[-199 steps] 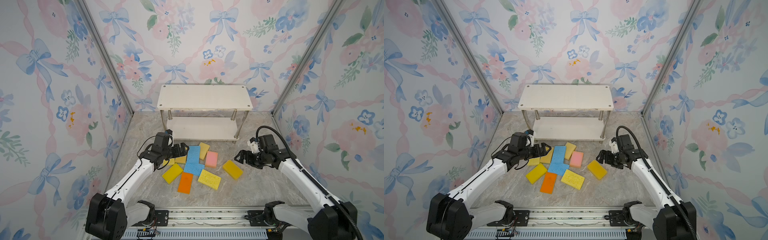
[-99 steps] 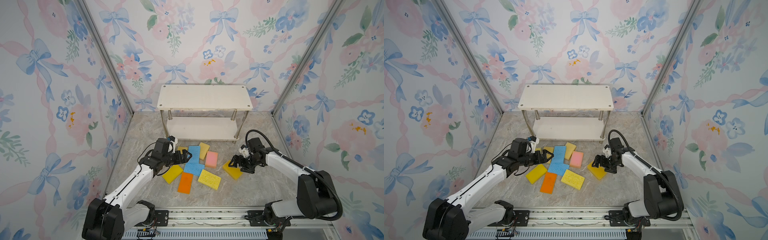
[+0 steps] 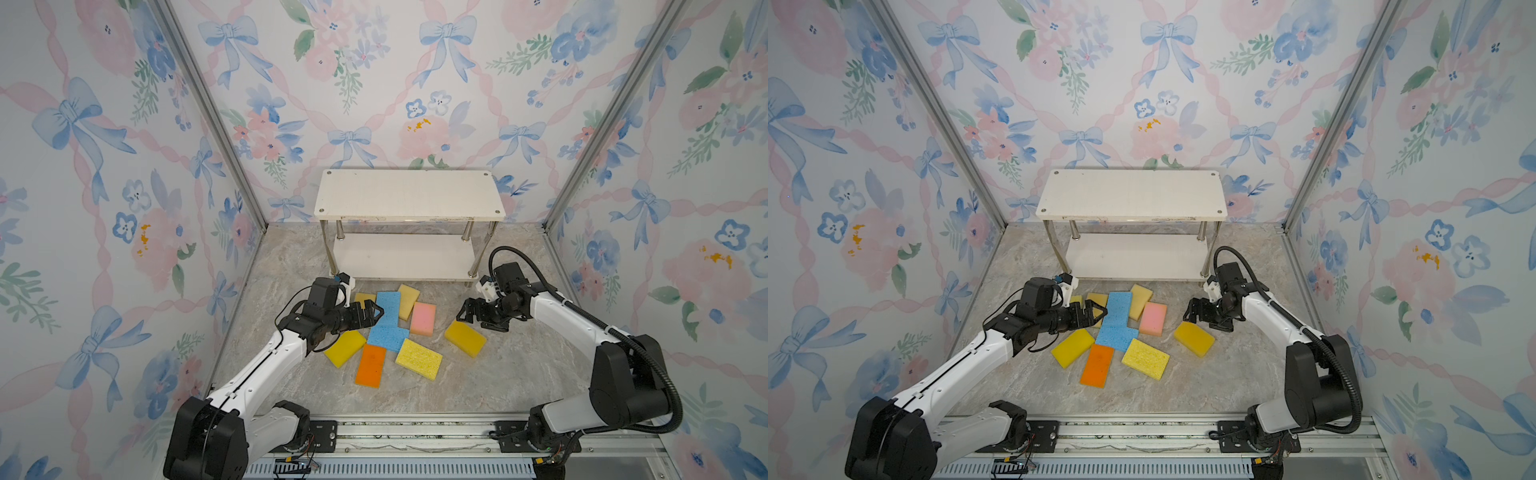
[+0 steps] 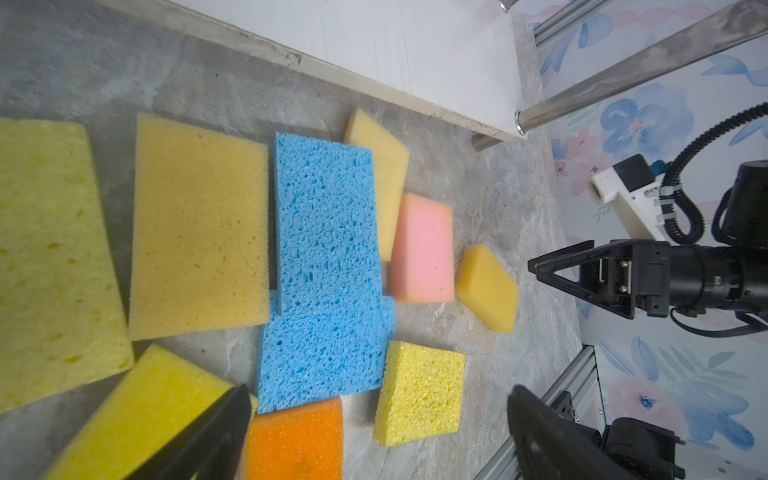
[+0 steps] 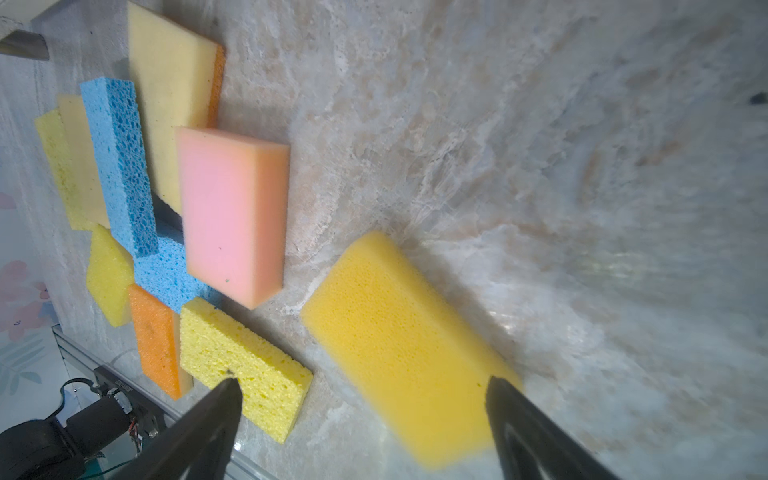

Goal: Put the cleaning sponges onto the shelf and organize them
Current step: 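Lower the right gripper and close it on the yellow foam sponge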

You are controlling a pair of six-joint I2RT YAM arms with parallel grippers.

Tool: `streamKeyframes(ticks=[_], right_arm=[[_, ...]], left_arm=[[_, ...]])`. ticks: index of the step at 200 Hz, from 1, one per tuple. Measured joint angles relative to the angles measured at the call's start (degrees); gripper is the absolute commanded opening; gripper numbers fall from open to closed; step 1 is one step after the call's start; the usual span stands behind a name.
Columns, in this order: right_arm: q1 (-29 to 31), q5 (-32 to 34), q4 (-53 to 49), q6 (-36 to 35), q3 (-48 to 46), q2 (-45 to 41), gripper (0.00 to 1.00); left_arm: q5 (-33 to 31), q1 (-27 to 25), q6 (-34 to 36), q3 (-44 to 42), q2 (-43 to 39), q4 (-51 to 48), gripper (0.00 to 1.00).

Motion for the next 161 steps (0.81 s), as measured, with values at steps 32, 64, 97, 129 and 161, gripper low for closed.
streamKeyframes(ticks=[32,64,97,129,161], right_arm=[[-1.7,-0.2,0.3,-1.4,0.7,4.3,0.96],[-2.3,-2.5,0.9,-2.5,0.7,9.0,0.96],[-2.1,-6.1,1.9,-2.4,0.4,9.8,0.97],[-1.3,-8.7,3.5,-1.3,-2.6,8.9,0.97],[2.4,-8.1,3.7,1.1,-5.2,6.8,0.95]], left_arm=[[0.0,0.0,0.0,0.0,1.0,0.0,0.98],[0.0,0.0,-0.1,0.1,1.7,0.3,0.98],[-0.4,0.0,-1.2,0.2,2.2,0.4,0.98],[-0.7,0.0,-1.5,0.3,2.5,0.7,0.98],[-0.7,0.0,-1.5,0.3,3.6,1.1,0.98]])
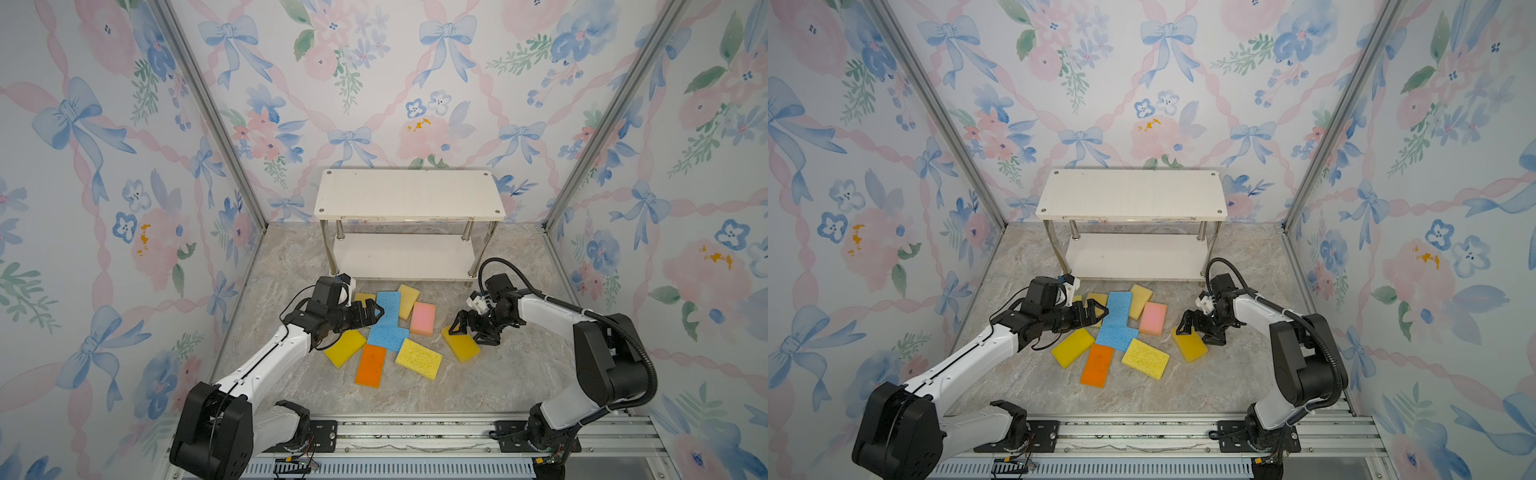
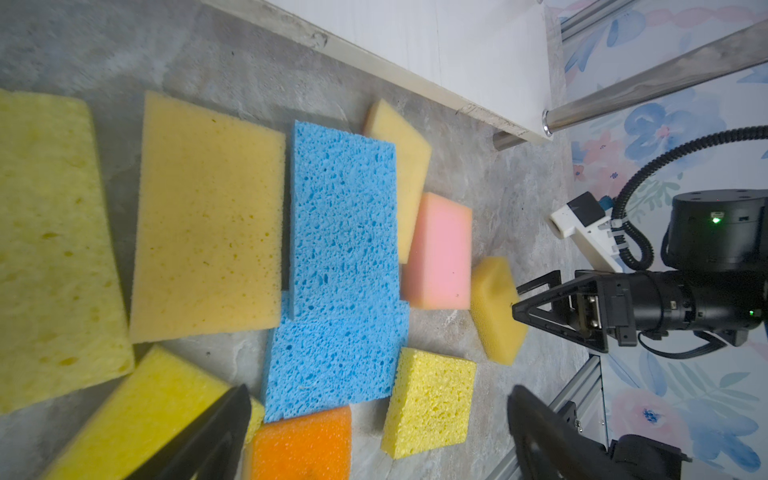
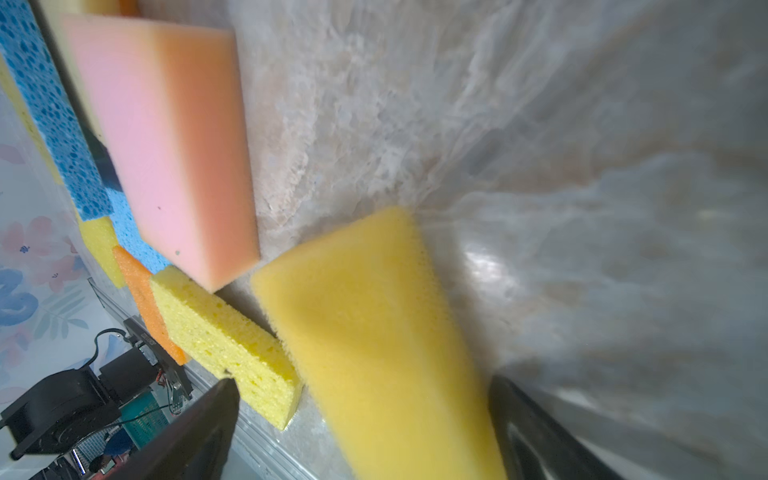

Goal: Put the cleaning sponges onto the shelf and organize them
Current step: 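Lower the right gripper and close it on the yellow foam sponge, then lift the yellow sponge with the right gripper toward the left gripper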

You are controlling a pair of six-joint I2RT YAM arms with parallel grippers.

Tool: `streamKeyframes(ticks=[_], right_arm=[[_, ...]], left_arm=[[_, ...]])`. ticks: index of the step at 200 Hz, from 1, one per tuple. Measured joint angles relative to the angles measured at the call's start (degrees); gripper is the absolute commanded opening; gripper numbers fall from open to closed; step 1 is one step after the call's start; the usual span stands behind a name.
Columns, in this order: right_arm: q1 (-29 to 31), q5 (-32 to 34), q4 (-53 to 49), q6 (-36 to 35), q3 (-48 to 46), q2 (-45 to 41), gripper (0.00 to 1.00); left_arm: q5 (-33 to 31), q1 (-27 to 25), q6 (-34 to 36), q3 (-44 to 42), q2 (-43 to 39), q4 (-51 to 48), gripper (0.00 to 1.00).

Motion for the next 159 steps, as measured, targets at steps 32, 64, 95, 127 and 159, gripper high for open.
streamKeyframes(ticks=[32,64,95,127,159], right_arm=[[4.1,4.6,0.0,3.5,-0.6,-1.6,0.87],[8.5,9.9,0.2,6.0,-0.6,-1.9,0.69],[9.7,12.2,3.6,7.8,-1.2,-1.9,0.64],[10.0,13.2,5.2,8.8,-1.7,-1.9,0.51],[10.2,14.4,5.1,9.2,-1.7,-2.4,0.33]], left_arm=[[0.3,0.0,0.0,0.2,0.4,0.0,0.98],[1.0,0.0,0.0,1.3,1.3,0.0,0.98],[2.4,0.0,0.0,2.5,2.7,0.5,0.98],[3.1,0.0,0.0,2.6,3.0,0.4,0.98],[3.6,0.0,0.0,2.6,3.0,0.4,0.98]])
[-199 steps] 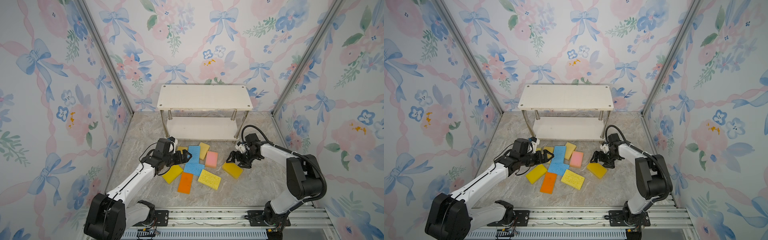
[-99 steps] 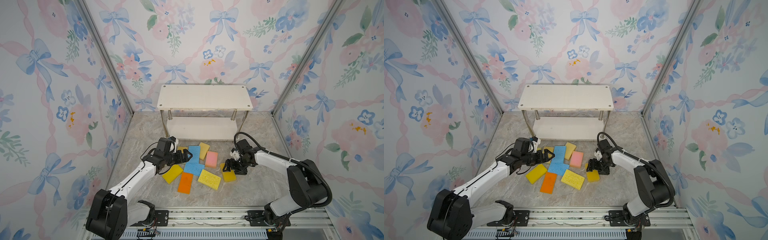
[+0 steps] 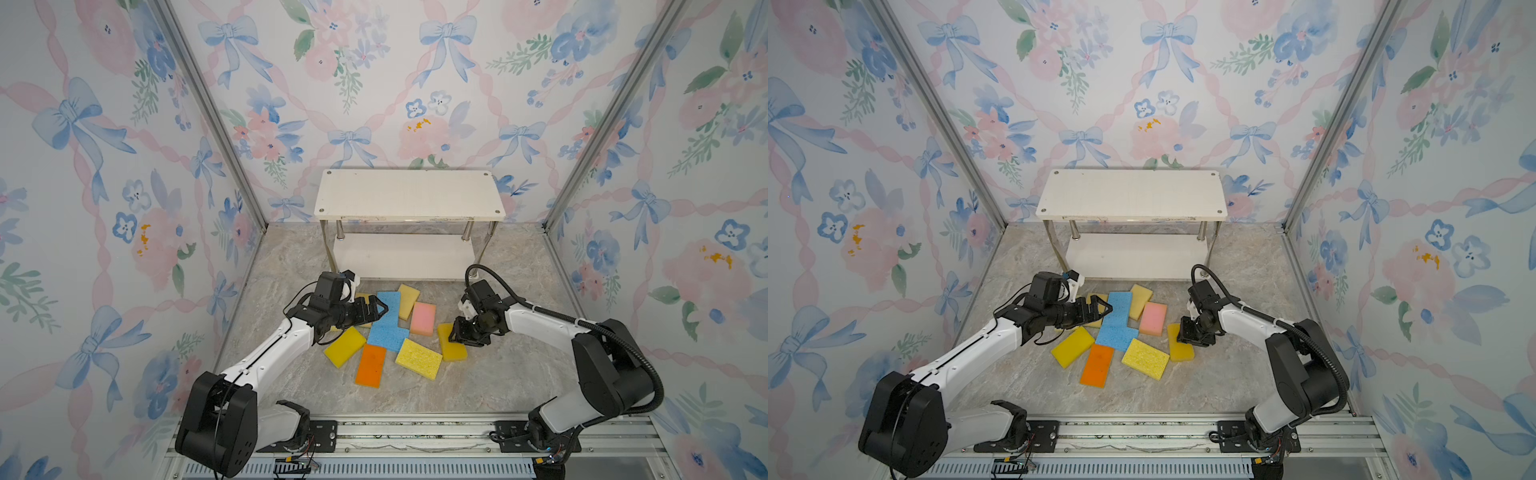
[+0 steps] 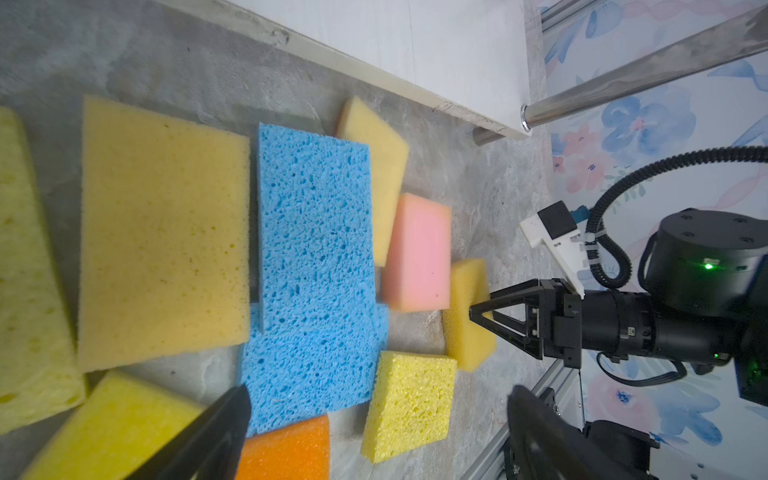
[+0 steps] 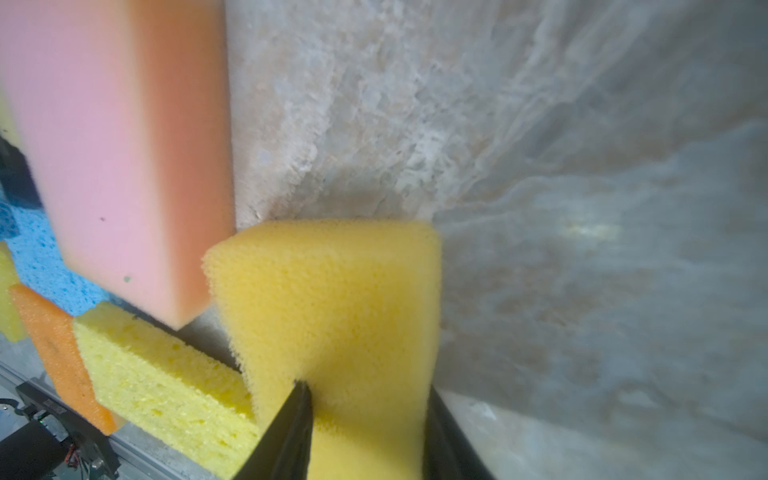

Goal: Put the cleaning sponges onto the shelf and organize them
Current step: 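Lift the yellow sponge with the right gripper toward the left gripper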

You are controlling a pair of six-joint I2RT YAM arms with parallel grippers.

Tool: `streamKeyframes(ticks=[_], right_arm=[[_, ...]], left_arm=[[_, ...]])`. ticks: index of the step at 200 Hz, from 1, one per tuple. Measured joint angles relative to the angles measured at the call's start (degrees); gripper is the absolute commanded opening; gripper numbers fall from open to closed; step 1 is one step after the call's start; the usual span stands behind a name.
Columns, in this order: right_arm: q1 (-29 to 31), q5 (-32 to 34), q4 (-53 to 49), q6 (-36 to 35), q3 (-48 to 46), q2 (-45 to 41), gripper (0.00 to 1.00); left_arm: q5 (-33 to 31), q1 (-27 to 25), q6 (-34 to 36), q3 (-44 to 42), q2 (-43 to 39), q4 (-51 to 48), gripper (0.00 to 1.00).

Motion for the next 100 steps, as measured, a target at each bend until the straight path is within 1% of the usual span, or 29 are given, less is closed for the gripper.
streamKeyframes(ticks=[46,68,100], right_arm=[[-0.1,1.8,-1.9,1.8,0.8,-2.4,0.29],[-0.2,2.0,-3.2,2.5,2.4,-3.8,0.26],[-1.6,1.6,-4.7,3.7,5.0,-7.4,0.25]], left_arm=[[0.5,0.0,0.0,1.4,0.2,0.0,0.98],[1.3,0.0,0.0,3.8,1.6,0.0,0.98],[2.6,-0.1,0.0,5.9,3.8,1.1,0.98]])
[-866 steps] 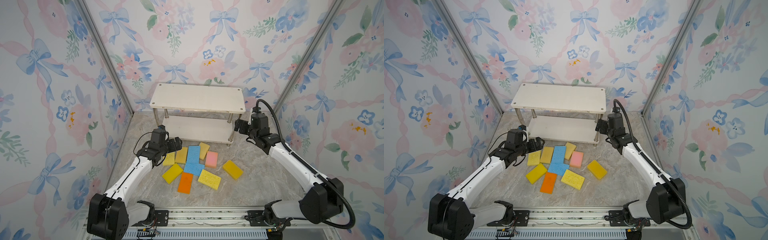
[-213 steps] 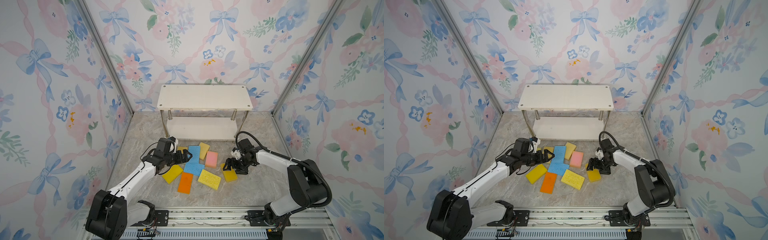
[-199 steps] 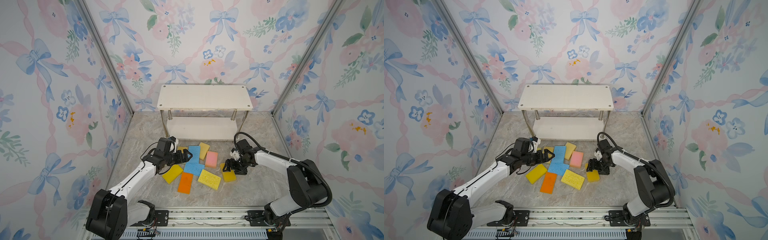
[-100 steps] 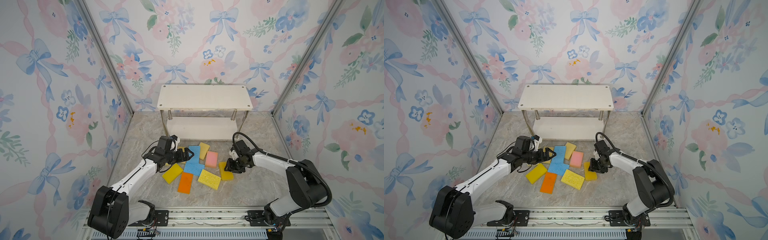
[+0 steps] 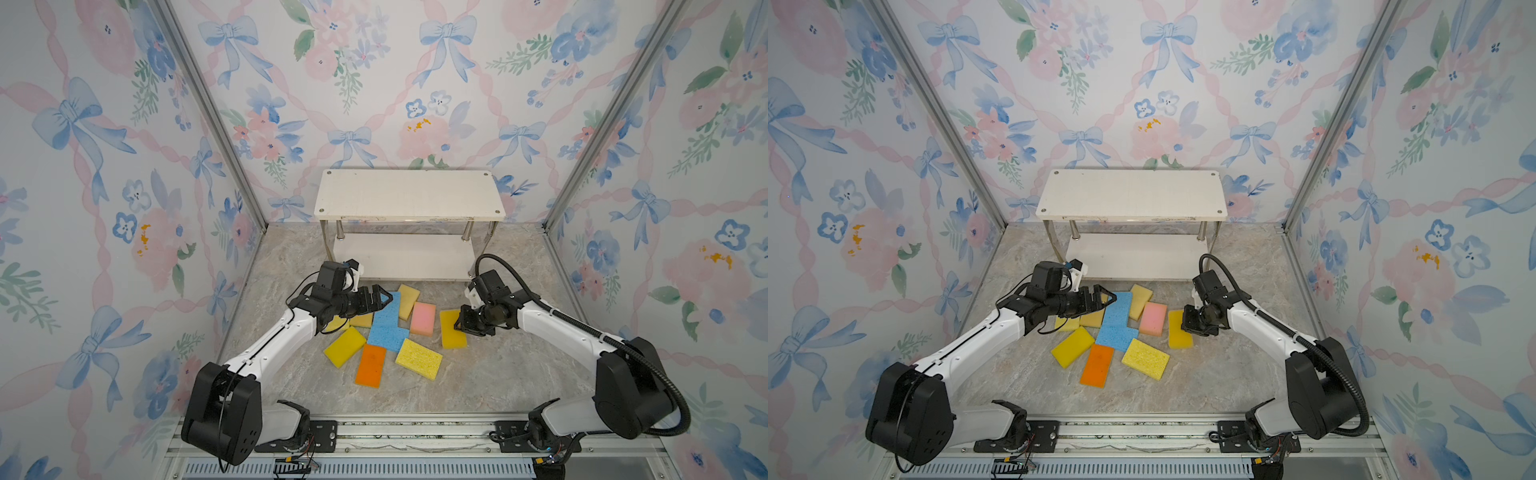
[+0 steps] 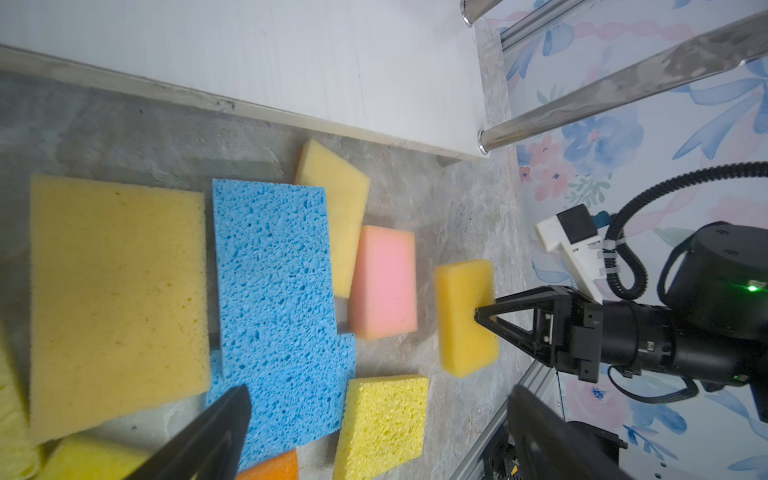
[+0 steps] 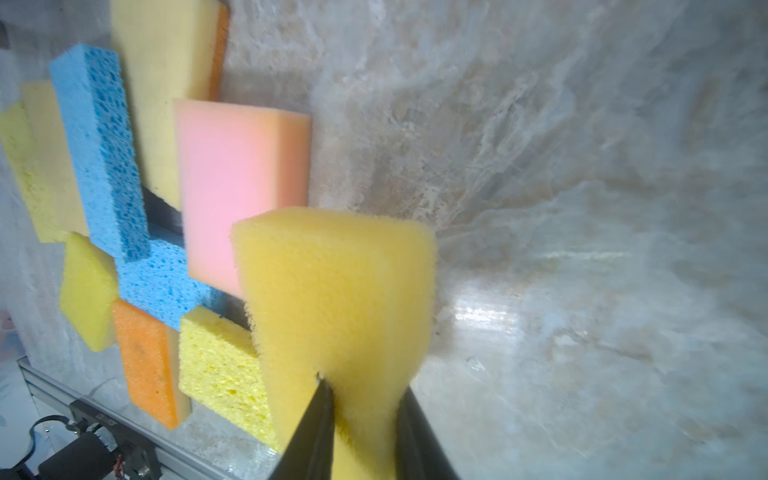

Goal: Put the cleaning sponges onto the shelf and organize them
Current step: 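Lift the yellow sponge with the right gripper toward the left gripper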

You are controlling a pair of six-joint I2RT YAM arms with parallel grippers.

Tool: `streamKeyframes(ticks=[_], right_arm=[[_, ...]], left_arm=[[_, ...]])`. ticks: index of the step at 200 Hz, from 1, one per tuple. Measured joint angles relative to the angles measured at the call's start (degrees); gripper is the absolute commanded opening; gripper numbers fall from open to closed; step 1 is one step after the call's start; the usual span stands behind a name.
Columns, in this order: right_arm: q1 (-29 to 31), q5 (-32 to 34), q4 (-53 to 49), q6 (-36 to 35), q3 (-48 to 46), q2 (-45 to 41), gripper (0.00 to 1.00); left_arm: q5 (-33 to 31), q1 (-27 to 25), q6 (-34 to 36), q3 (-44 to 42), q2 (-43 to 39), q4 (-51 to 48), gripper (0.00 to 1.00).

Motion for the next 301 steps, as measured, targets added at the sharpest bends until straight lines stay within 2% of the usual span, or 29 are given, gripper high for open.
streamKeyframes(ticks=[52,82,118,167,189,213,227,246,254,301], right_arm=[[1.6,-5.4,2.1,5.2,6.2,-1.6,0.26],[5.1,-8.9,6.7,8.0,12.3,1.7,0.26],[8.3,-12.7,12.7,11.5,16.0,7.5,0.26],[10.9,-15.4,14.2,12.8,20.5,12.4,0.29],[10.9,-15.5,14.0,12.8,21.4,12.4,0.29],[10.9,-15.7,14.0,12.7,22.0,12.4,0.31],[10.9,-15.7,14.0,12.8,22.1,12.4,0.36],[10.9,-15.3,13.9,12.9,22.1,12.4,0.56],[10.9,-14.6,13.4,13.6,22.0,12.1,0.59],[11.2,-10.3,16.6,20.8,14.9,3.8,0.65]], left_arm=[[7.8,-0.5,-4.2,0.2,1.9,7.0,0.97],[12.5,-1.2,-7.2,0.2,3.6,11.6,0.96],[15.1,-1.3,-10.3,0.1,4.2,15.6,0.92],[15.6,-1.2,-16.0,-0.9,4.5,22.8,0.65],[15.6,-0.9,-17.5,-1.5,5.4,23.8,0.41],[15.3,-0.2,-18.2,-2.1,5.6,24.3,0.30],[14.9,0.1,-19.1,-2.4,5.6,25.2,0.25],[13.9,0.3,-20.3,-3.1,5.4,26.3,0.19],[13.0,0.5,-21.3,-3.7,5.0,27.1,0.18],[7.8,1.5,-27.6,-8.3,0.5,32.1,0.16]])
